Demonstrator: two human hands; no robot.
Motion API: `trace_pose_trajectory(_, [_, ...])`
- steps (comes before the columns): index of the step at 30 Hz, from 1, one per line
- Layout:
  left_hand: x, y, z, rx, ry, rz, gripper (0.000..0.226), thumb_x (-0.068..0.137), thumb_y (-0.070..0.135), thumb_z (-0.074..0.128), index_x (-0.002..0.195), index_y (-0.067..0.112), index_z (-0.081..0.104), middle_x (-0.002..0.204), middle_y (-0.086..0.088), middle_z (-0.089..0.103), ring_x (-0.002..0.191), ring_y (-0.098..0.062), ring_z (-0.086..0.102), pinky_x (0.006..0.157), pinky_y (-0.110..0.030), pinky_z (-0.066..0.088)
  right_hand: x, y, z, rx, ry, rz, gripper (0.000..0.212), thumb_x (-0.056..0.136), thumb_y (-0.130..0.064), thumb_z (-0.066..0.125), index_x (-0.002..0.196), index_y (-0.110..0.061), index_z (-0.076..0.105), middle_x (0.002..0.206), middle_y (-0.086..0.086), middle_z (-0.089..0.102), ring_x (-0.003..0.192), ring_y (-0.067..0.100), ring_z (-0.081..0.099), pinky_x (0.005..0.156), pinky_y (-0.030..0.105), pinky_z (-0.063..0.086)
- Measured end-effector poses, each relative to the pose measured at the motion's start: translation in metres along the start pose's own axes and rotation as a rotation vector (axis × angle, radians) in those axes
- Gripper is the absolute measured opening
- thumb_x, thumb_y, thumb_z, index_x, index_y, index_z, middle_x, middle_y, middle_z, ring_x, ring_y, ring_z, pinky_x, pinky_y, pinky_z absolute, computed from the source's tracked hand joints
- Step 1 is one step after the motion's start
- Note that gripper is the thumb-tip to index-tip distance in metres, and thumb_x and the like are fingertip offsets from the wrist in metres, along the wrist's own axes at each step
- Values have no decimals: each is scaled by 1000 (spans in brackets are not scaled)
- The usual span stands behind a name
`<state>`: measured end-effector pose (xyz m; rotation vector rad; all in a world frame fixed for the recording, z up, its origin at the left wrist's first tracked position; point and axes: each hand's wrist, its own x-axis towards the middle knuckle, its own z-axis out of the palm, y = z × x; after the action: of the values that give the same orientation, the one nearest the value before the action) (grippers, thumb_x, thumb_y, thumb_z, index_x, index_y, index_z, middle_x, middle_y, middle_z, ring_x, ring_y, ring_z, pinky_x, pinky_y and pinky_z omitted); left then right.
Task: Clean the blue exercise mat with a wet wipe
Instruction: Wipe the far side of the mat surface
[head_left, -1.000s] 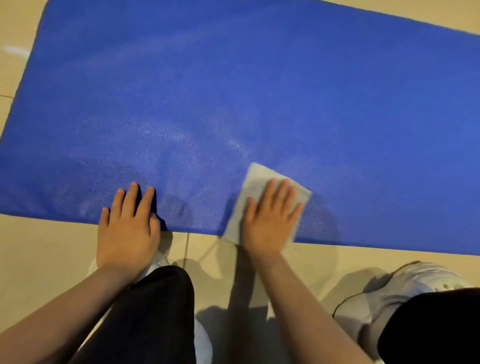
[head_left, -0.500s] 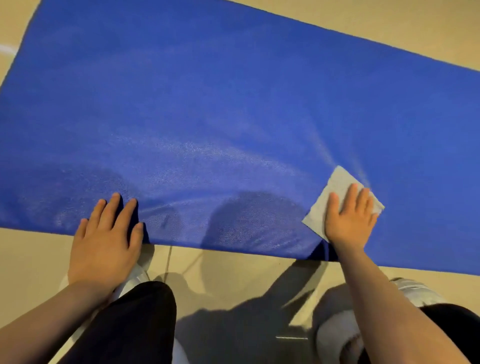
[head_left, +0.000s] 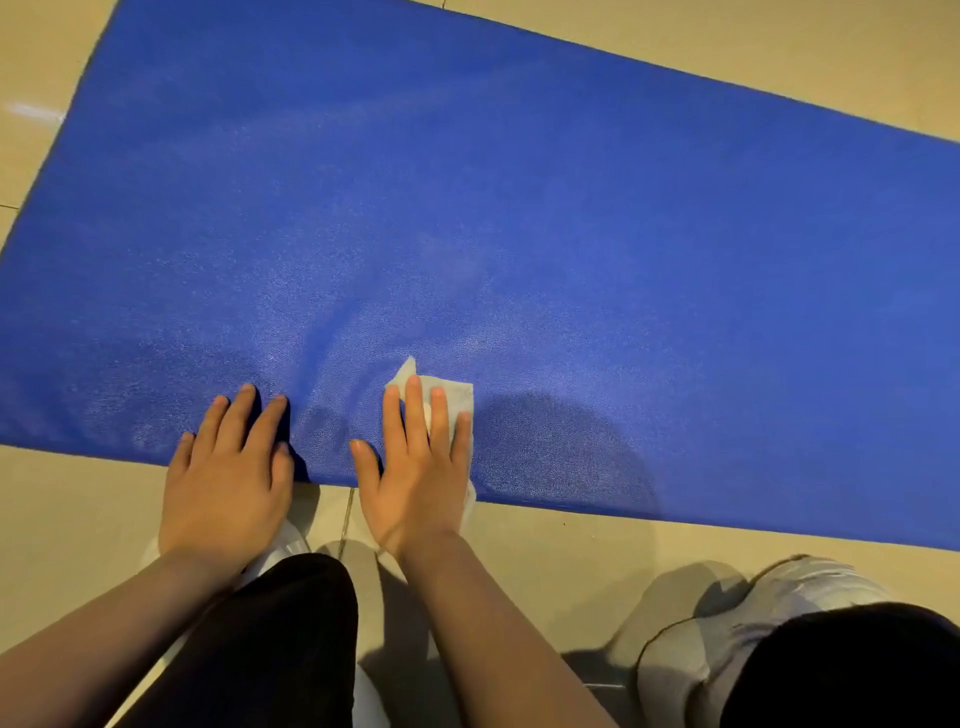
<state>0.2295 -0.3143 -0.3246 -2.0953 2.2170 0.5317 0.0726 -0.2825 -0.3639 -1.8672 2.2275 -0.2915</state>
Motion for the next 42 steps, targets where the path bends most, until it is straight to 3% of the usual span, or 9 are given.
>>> trace_pose_trajectory(6, [2,-1,0,-11,-4,1,61,94,38,27,142,10,52,151,-18,43,140,-42,38,107,-64,33,43,95,-11,27,-14,-122,70,94,-54,40,147,-9,42,152,14,41,141,32,37,113,48,27])
trace_pose_trajectory(10, [2,-2,1,3,-4,13,64,95,42,23,141,10,53,150,-18,45,139,-43,39,105,-64,34,49,205,-49,-76,-44,83,83,90,-68,34,150,-11,35,156,16,31,143,35,28,116,50,20])
trace_pose_trajectory(13, [2,-2,0,-3,-5,7,63,95,42,23,141,10,53,150,-18,44,140,-42,38,106,-64,34,38,256,-71,-116,-37,275,78,95,-61,19,153,-11,29,158,15,27,145,35,23,118,52,18])
trace_pose_trajectory(18, [2,0,-1,-2,-18,-5,62,95,41,24,142,12,52,151,-17,43,141,-41,36,108,-63,32,43,193,-52,-69,147,614,77,91,-42,2,149,-4,35,154,22,32,140,41,28,113,55,17])
trace_pose_trajectory(21, [3,-1,-1,-3,-14,-4,62,95,42,23,143,12,51,152,-16,42,142,-40,35,108,-62,32,36,105,-21,-44,131,360,56,97,-24,16,139,-5,49,142,23,46,132,41,37,108,59,21])
trace_pose_trajectory(25, [2,-3,-1,-13,-24,-16,60,96,40,25,144,13,51,153,-15,41,143,-38,34,110,-61,30,9,-3,14,19,-11,-110,57,105,-40,12,150,-15,38,157,14,32,147,34,25,117,55,13])
trace_pose_trajectory(29, [2,-4,1,-19,-7,2,65,96,44,20,143,13,51,152,-16,43,142,-39,36,109,-62,33,17,23,9,-55,-41,-284,54,103,-43,21,151,-20,32,158,8,31,147,28,23,117,49,17])
trace_pose_trajectory(37, [2,-5,3,-1,-11,14,67,93,46,23,143,13,51,152,-16,42,142,-39,35,108,-62,33,46,269,-70,-135,47,379,66,99,-43,14,141,1,40,142,29,41,129,45,39,106,57,30])
trace_pose_trajectory(42, [3,-7,7,49,-20,30,67,91,47,26,141,9,52,150,-20,44,139,-43,38,104,-64,36,34,239,-61,-103,157,763,63,100,-35,22,140,10,39,140,34,43,123,53,45,99,60,36])
